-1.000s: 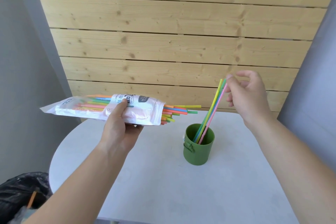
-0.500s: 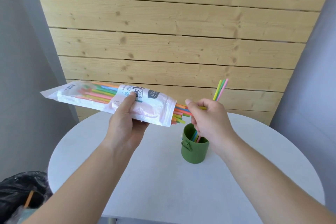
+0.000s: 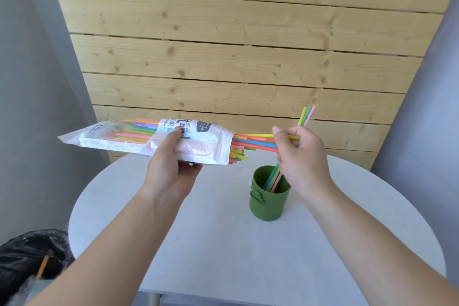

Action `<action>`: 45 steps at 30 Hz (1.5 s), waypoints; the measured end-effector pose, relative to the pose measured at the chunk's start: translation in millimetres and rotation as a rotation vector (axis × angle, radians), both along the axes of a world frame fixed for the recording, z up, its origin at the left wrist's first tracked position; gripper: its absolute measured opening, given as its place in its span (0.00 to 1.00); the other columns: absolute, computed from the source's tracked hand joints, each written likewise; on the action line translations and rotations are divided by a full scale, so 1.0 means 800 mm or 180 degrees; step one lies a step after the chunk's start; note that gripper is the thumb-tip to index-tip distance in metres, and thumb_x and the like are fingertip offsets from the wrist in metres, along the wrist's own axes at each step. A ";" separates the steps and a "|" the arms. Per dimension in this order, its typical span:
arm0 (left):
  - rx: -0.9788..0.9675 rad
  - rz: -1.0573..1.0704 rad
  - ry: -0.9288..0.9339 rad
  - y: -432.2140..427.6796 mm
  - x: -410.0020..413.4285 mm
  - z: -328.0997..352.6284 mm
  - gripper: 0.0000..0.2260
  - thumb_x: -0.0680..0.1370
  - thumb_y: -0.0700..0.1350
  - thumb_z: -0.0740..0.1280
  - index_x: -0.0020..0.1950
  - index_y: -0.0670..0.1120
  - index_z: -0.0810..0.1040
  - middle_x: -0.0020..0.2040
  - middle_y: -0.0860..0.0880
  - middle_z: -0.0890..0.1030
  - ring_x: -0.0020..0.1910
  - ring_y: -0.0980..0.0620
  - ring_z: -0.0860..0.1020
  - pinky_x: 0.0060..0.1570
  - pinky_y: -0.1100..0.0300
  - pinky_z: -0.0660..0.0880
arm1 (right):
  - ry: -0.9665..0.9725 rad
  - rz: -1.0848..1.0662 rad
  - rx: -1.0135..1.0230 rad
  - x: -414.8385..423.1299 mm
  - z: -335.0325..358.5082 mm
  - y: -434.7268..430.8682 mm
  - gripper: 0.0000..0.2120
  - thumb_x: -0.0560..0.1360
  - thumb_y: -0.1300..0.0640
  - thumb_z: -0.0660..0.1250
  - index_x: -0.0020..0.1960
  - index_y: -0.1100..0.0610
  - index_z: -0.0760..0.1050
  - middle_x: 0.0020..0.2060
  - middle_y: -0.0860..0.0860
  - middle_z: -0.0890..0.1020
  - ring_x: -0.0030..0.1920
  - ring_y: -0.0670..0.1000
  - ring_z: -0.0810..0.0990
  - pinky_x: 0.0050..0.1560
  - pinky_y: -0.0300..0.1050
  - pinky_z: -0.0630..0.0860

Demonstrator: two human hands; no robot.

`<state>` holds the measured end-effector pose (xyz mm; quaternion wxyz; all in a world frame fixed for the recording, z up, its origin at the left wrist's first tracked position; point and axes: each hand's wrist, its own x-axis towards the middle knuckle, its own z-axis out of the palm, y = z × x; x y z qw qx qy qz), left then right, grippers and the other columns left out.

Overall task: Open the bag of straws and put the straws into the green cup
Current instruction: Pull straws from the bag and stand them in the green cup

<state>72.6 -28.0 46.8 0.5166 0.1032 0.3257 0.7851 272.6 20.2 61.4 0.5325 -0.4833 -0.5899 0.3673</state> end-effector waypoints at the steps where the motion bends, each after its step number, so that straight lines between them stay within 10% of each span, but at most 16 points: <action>1: 0.0004 0.0017 -0.0007 0.000 -0.001 0.000 0.14 0.82 0.41 0.69 0.67 0.44 0.78 0.59 0.45 0.87 0.59 0.46 0.85 0.61 0.45 0.81 | 0.0120 0.0007 -0.0072 0.002 0.001 0.002 0.14 0.78 0.47 0.67 0.41 0.57 0.75 0.22 0.45 0.71 0.22 0.47 0.68 0.31 0.44 0.67; 37: -0.0313 0.0169 -0.0034 0.009 -0.010 -0.012 0.05 0.82 0.43 0.68 0.57 0.46 0.80 0.42 0.48 0.89 0.44 0.50 0.87 0.39 0.56 0.83 | 0.0124 0.0235 -0.0080 0.178 0.054 0.036 0.06 0.80 0.57 0.68 0.44 0.56 0.76 0.28 0.52 0.68 0.22 0.46 0.63 0.23 0.38 0.61; 45: -0.0314 0.0157 -0.0008 0.011 -0.003 -0.011 0.04 0.82 0.42 0.68 0.56 0.45 0.79 0.53 0.46 0.86 0.56 0.48 0.86 0.52 0.51 0.83 | 0.0006 0.0274 -0.0190 0.210 0.071 0.036 0.09 0.80 0.58 0.67 0.41 0.56 0.74 0.22 0.47 0.69 0.23 0.48 0.59 0.22 0.38 0.55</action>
